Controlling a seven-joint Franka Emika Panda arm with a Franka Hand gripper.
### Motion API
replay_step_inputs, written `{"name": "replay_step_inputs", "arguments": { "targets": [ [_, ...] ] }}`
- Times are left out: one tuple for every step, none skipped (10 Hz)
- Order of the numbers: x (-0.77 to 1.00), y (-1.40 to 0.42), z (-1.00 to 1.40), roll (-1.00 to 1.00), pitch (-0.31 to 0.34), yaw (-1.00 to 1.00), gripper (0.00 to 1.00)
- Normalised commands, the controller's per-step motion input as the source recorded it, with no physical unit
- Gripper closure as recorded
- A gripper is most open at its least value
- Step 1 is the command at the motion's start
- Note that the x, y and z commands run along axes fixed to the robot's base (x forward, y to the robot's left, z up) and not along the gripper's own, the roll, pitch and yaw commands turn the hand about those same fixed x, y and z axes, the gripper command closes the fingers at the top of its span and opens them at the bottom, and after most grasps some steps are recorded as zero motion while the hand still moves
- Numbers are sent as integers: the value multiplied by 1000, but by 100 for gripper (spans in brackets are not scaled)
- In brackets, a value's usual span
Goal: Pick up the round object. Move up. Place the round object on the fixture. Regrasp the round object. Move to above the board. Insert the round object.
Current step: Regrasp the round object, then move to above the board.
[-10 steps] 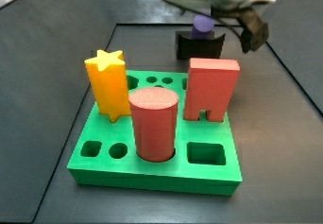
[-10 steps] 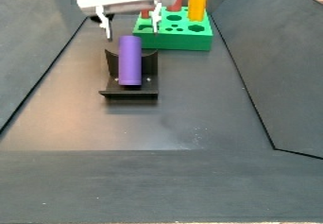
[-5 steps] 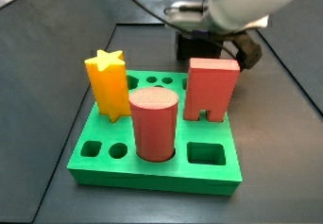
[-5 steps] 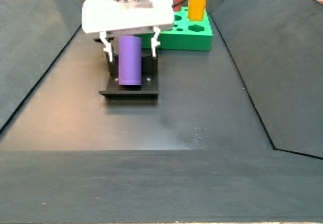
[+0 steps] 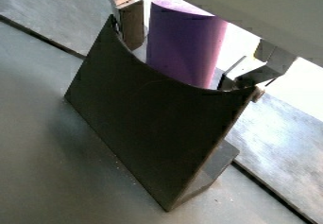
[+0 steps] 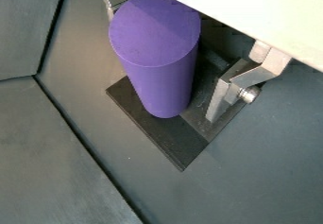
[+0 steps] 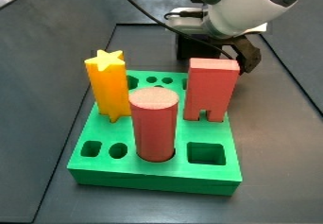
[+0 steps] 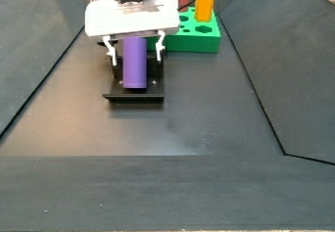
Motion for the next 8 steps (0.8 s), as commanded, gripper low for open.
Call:
{"name": "replay_step_inputs", "arguments": {
  "targets": [
    [39,2,-169,41,-23,-5,0],
    [0,0,0,0,0,0,100],
    [37,-22,1000,8,-17,-205,100],
    [36,-23,1000,2,-15,-202,100],
    [24,-20,1000,-6,13,-181,100],
    [15,-17,1000,-24,63,-144,100],
    [12,-16,1000,-41,113,-103,100],
    [8,-15,1000,-47,142,-66,100]
  ]
}}
